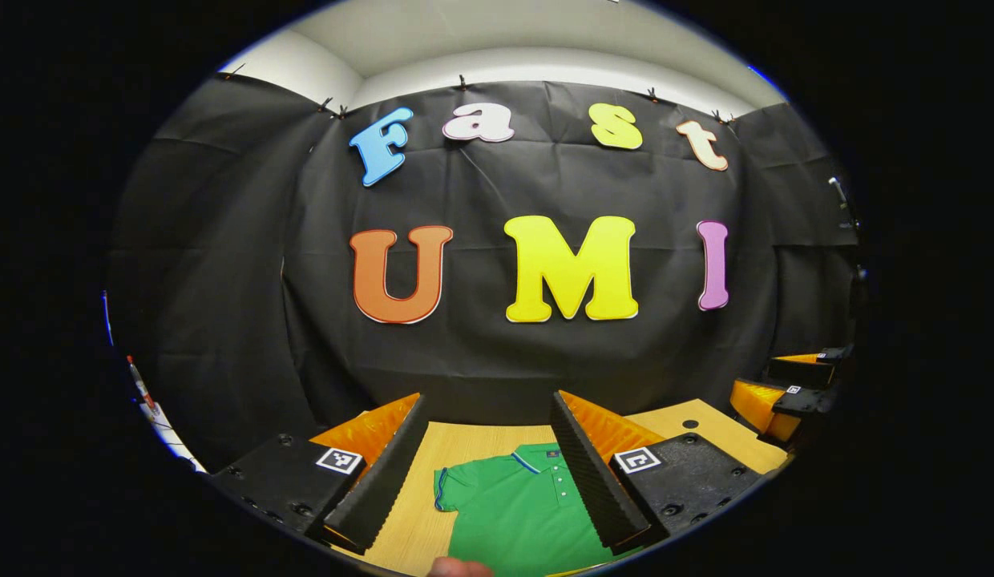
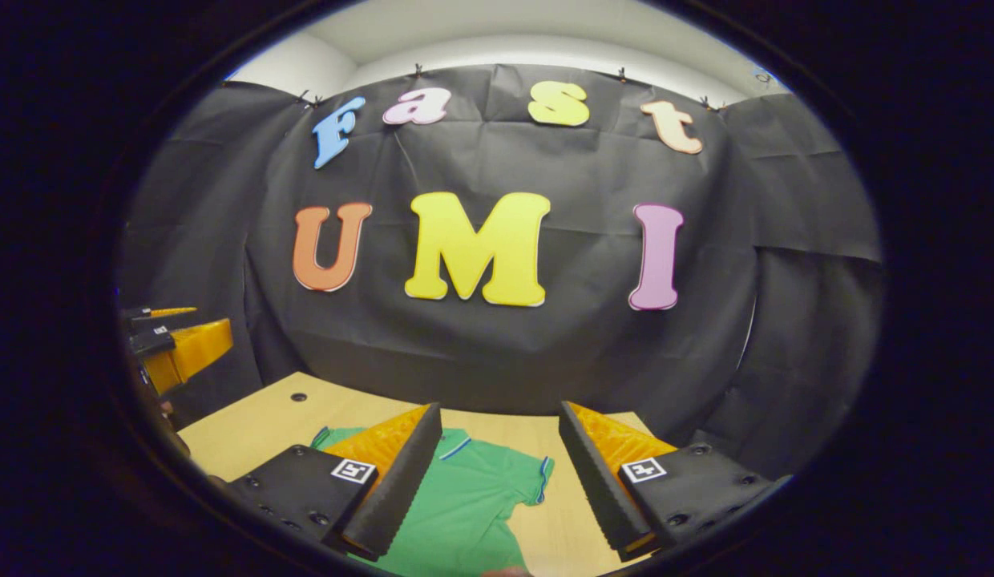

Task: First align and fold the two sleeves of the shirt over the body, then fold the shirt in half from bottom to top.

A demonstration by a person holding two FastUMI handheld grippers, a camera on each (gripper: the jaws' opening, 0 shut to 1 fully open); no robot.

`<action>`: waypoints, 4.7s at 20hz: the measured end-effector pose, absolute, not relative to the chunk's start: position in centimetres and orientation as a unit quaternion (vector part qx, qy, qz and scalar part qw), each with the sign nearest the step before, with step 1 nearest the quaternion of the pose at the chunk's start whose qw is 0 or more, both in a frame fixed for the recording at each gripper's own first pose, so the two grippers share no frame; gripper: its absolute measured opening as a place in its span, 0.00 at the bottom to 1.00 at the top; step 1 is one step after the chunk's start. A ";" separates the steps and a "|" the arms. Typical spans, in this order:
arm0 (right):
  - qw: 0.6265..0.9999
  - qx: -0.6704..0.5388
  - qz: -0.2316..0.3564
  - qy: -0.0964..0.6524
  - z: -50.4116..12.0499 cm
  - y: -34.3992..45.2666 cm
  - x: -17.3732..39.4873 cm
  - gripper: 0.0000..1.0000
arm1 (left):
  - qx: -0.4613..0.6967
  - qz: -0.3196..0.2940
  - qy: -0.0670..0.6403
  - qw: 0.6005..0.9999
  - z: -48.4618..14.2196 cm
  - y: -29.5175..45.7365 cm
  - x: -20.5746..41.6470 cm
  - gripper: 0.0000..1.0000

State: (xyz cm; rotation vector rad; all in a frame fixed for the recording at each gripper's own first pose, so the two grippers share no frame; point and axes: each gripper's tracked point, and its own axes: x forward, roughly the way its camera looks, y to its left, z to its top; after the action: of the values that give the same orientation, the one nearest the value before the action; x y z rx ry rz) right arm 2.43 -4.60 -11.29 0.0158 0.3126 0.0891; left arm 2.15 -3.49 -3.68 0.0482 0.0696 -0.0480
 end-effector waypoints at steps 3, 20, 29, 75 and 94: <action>0.979 0.008 0.044 0.196 -14.5 -6.7 3.4 0.95 | 0.025 -0.025 0.045 0.998 -4.4 -3.8 2.2 0.98; 0.905 0.050 0.055 0.419 -34.4 -10.4 13.1 0.95 | 0.034 0.016 0.118 0.992 -8.6 -3.3 1.5 0.98; 0.880 0.078 0.025 0.469 -41.8 -10.6 17.0 0.95 | 0.084 0.015 0.139 0.987 -10.5 -4.1 0.9 1.00; 0.898 0.081 0.104 0.421 -34.6 3.8 19.6 0.58 | 0.002 0.106 0.177 0.978 -12.8 6.7 -2.5 1.00; 0.960 -0.002 0.073 0.270 -15.4 -5.0 0.0 0.98 | -0.052 -0.048 0.231 0.970 -18.2 7.4 6.0 0.98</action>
State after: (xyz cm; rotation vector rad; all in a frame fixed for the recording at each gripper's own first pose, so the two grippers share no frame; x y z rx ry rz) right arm 0.01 -5.05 -15.44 -0.0033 0.5472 0.1475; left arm 5.99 7.35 -18.15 -0.1048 0.4668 -0.0961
